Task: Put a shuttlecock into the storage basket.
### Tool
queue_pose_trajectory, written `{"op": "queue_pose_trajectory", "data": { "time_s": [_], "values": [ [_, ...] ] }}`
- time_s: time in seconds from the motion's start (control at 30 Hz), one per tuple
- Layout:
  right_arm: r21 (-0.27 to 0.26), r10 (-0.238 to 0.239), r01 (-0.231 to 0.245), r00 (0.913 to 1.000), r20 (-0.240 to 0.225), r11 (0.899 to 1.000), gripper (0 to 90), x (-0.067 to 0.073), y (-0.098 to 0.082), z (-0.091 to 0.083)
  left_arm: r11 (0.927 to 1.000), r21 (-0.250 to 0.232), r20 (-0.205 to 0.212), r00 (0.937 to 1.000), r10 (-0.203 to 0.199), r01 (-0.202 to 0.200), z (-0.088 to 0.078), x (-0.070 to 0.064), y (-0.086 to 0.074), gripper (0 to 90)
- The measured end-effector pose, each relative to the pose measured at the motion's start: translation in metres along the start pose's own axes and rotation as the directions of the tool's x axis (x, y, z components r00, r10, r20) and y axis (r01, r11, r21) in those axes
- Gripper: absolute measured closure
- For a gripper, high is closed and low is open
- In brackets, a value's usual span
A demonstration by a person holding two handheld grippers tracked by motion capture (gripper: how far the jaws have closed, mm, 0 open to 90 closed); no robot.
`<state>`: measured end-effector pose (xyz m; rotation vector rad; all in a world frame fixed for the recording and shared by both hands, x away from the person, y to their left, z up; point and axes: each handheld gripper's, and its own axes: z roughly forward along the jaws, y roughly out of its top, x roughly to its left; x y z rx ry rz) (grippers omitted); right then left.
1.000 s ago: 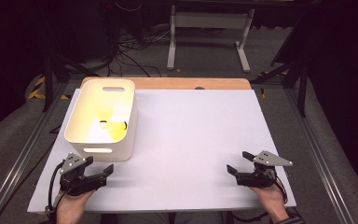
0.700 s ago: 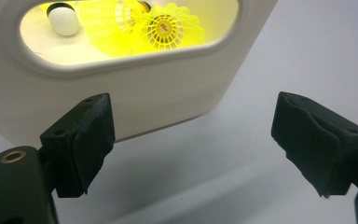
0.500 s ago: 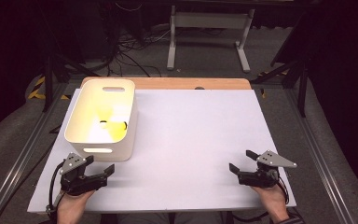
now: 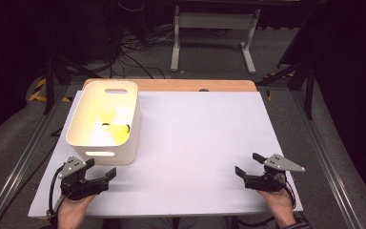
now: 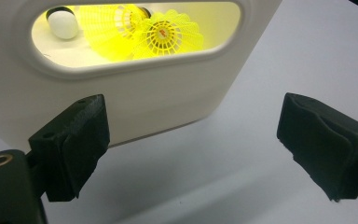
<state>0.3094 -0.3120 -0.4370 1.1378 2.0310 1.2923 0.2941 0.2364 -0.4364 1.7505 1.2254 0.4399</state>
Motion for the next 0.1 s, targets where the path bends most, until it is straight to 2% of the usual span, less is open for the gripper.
{"op": "queue_pose_trajectory", "data": {
  "time_s": [0.1],
  "values": [
    [0.002, -0.001, 0.001, 1.0000, 0.001, 1.000, 12.1, 0.0001, 0.0001, 0.0001, 1.0000, 0.002, 0.000, 1.0000, 0.000, 0.000, 0.0000, 0.0004, 0.0003, 9.9]
  ]
}}
